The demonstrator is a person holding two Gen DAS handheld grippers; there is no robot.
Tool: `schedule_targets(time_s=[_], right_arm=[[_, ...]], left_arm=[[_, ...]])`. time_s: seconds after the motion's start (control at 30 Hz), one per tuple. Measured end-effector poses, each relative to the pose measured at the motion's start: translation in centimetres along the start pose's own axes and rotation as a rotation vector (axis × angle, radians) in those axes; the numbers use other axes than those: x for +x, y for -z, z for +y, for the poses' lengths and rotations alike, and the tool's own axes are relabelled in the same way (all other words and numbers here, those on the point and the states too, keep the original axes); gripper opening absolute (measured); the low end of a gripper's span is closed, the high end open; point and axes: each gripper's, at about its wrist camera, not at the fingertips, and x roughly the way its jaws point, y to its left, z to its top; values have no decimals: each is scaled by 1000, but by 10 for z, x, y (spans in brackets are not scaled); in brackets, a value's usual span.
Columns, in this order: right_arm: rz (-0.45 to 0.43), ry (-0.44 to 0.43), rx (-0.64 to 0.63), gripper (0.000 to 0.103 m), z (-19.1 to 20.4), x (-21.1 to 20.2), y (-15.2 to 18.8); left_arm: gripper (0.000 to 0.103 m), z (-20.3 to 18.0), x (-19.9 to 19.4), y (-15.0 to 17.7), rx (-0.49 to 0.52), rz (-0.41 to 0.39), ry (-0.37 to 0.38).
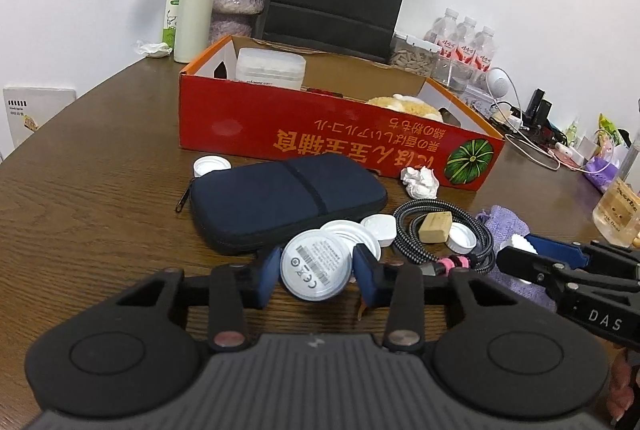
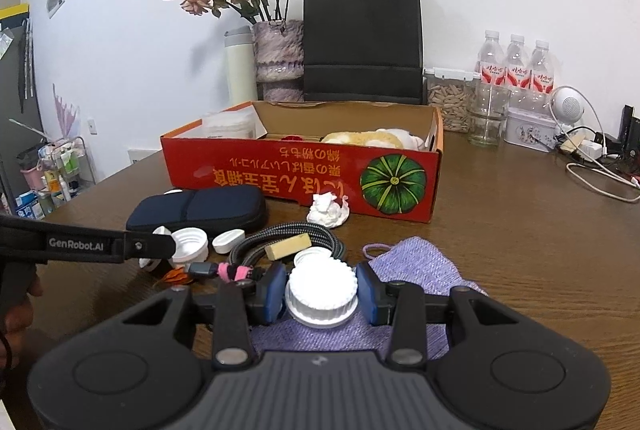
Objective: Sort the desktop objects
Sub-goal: 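Grasp white round labelled lid with left gripper while right gripper carries cap to box, then open left gripper to drop lid in box while right gripper releases cap there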
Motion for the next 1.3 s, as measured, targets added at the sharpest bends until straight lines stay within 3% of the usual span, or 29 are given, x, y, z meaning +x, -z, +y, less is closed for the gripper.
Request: schedule_targets(time_s=[0.37,0.77,1.03,1.3], right_arm=[[-22,-6,-19,37,6,-5,-9],[-192,13,-109,37,17,-3,-89],[-197,7,-53,37,1,55,-144],[-68,20,-58,37,-19,122,-138]], left_arm=[[40,3,-19,-7,3,-61,4],[40,-24,-35,-81,111,-302,50],[40,-46,8,-136,136,-370,55],[40,-49,81,-138,165,-292,31]])
